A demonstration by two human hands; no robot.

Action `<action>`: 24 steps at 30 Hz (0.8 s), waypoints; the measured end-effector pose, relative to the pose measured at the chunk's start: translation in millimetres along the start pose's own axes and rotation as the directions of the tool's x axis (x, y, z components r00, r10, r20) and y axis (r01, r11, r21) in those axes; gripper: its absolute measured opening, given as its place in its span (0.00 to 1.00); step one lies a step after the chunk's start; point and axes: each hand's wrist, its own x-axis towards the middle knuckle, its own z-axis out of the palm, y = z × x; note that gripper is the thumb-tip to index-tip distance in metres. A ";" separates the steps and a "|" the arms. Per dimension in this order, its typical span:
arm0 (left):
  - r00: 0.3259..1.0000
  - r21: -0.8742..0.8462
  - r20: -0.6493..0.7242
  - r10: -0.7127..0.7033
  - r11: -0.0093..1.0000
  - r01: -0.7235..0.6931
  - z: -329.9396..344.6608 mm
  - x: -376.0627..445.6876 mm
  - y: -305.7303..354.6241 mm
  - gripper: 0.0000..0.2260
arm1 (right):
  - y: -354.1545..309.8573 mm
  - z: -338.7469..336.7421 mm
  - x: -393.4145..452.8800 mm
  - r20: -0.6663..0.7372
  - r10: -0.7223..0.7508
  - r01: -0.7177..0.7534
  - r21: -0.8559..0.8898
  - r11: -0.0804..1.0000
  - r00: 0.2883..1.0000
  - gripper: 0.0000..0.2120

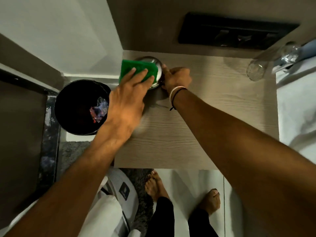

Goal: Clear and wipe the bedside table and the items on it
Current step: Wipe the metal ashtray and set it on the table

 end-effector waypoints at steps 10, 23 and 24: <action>0.997 0.235 0.067 0.025 0.971 -0.040 15.2 31.5 16.3 0.31 | 40.1 -41.2 23.6 0.188 -0.033 0.044 -0.053 0.998 0.982 0.21; 0.747 0.129 -0.349 0.566 0.818 -0.560 -18.8 -35.1 254.6 0.32 | 14.5 -355.1 -48.7 -0.497 -0.627 0.610 -0.223 0.760 0.600 0.10; 0.701 0.116 -0.374 0.607 0.780 -0.614 -12.3 -38.6 288.3 0.31 | 17.0 -394.5 -50.9 -0.565 -0.617 0.587 -0.266 0.765 0.548 0.10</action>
